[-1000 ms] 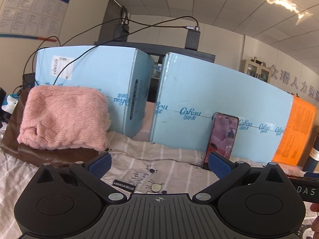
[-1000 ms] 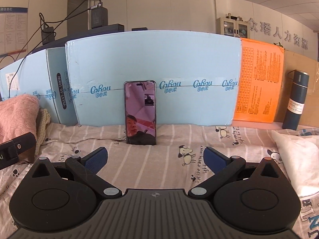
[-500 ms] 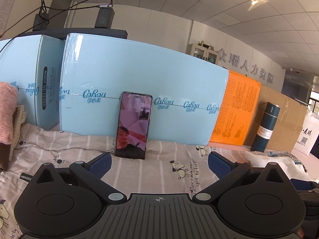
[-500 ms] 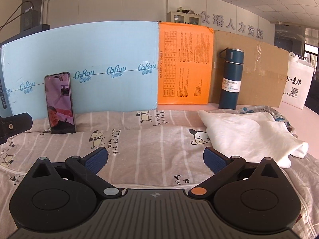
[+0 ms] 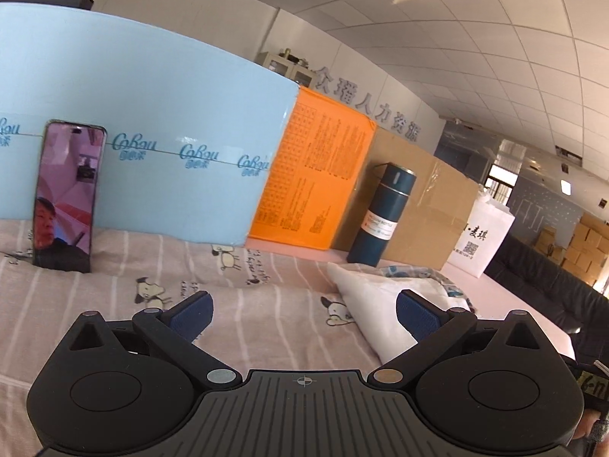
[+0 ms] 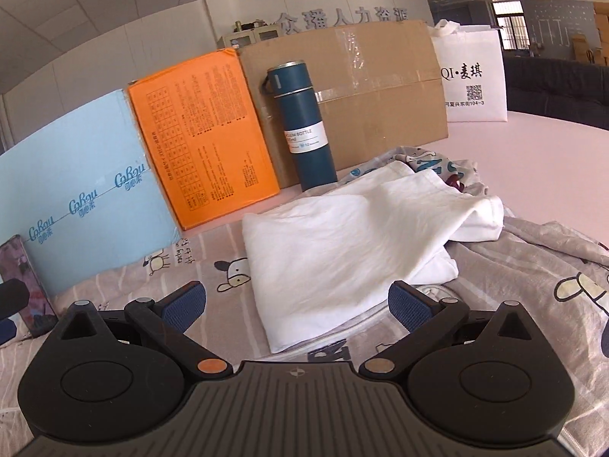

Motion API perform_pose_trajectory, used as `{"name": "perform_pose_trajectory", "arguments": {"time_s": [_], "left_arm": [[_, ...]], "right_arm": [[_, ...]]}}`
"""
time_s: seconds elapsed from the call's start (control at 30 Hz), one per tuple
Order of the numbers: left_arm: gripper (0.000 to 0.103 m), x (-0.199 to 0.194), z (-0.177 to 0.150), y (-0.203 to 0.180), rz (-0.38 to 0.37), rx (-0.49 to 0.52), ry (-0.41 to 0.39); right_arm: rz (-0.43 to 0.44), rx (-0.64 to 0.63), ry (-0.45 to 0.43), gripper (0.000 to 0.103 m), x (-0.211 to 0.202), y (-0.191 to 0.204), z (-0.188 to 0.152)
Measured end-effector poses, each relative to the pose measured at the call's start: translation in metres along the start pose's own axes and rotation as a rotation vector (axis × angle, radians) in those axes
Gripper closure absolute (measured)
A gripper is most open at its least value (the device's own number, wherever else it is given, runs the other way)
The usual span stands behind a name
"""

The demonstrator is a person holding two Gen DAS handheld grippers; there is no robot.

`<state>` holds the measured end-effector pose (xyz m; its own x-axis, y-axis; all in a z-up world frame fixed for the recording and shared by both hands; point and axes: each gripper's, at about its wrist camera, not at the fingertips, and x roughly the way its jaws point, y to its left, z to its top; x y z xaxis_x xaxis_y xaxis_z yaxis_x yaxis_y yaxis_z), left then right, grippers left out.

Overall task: Fold clothes
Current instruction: 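Grasp the white T-shirt edge with both grippers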

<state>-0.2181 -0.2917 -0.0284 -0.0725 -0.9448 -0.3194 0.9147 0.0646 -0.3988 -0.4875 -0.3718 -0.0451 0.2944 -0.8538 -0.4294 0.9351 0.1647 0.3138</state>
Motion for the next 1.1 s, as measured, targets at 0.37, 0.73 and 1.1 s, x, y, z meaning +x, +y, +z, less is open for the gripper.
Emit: {"name": "perform_pose_trajectory", "arguments": {"time_s": [0.37,0.73,1.1], "left_arm": [[0.001,0.103,-0.034,-0.024,-0.223,-0.231,0.289],[0.031,0.152,-0.047,-0.055,-0.228,-0.176,0.365],[0.094,0.143,-0.046,-0.055,-0.221,-0.1,0.286]], "right_arm": [[0.2,0.46,0.091,0.0,0.026,-0.123,0.025],[0.249,0.497,0.155,0.0,0.087,-0.125,0.049],[0.103,0.224,0.057,0.083,0.094,-0.097,0.031]]}}
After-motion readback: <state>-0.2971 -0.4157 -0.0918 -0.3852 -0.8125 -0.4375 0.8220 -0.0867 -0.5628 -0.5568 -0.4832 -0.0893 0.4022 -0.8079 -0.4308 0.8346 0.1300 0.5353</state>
